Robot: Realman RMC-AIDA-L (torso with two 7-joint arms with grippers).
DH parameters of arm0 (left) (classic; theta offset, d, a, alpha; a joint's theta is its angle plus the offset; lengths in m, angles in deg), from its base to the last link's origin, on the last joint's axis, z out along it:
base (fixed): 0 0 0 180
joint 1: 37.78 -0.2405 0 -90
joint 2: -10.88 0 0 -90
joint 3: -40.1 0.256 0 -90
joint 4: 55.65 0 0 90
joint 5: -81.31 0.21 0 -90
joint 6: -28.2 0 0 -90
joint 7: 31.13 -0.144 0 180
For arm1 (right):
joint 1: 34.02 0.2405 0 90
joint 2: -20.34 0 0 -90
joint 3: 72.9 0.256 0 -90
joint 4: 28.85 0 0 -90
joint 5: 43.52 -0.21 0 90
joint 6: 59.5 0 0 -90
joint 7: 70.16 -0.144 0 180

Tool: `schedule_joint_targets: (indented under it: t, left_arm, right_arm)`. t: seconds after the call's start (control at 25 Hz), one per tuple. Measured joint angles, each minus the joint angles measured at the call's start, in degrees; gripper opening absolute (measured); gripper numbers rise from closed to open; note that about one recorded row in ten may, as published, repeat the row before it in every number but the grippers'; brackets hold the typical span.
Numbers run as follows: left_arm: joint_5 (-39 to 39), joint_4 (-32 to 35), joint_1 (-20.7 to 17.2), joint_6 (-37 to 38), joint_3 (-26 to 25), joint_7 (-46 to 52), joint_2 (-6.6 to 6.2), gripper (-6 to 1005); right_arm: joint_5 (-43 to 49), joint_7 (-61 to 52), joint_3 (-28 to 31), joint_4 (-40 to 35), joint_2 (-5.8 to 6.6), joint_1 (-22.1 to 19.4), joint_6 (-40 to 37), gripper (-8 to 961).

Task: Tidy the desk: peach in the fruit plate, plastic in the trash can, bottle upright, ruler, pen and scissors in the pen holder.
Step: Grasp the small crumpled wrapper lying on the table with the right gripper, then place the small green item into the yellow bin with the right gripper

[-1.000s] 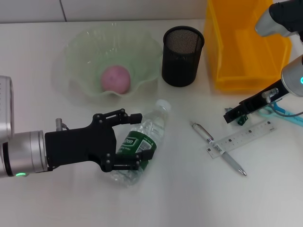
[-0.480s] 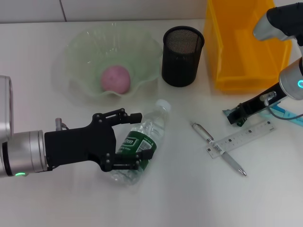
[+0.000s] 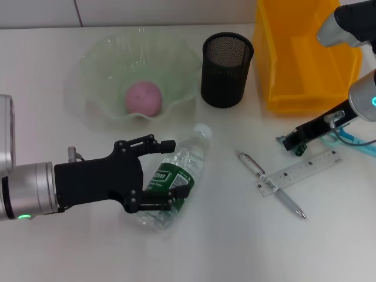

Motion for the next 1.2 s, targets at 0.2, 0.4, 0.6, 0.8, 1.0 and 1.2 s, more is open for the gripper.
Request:
schedule_joint_targets:
  t: [0.2,0.4,0.6,0.8,1.0,1.2]
  left_arm:
    - [0.0,0.05,0.01,-0.01,-0.03,0.0,0.0,860]
    - [-0.04,0.29,0.02,-0.01,-0.03,0.0,0.0,861]
    - [-0.16,0.45,0.02,-0.01,-0.03,0.0,0.0,861]
    - [-0.25,0.39,0.02,-0.01,-0.03,0.0,-0.04,860]
    - [-0.22,0.42,0.03,-0.01,-0.03,0.03,-0.07,861]
    - [-0.3,0.45,0.03,0.15,-0.03,0.07,-0.08,860]
  right_arm:
    - [0.0,0.0,-0.06,0.92,0.0,0.03,0.33,444]
    - [0.0,0.01,-0.06,1.18,0.0,0.17,0.27,434]
    - [0.0,0.01,0.0,0.46,0.0,0.03,0.02,407]
    - [0.0,0.0,0.15,-0.44,0.0,-0.16,-0.54,326]
    - [-0.74,-0.48,0.49,-8.49,-0.12,-1.97,-5.27,313]
    - [-4.07,-1.83,1.44,-25.46,0.12,-5.94,-11.72,312]
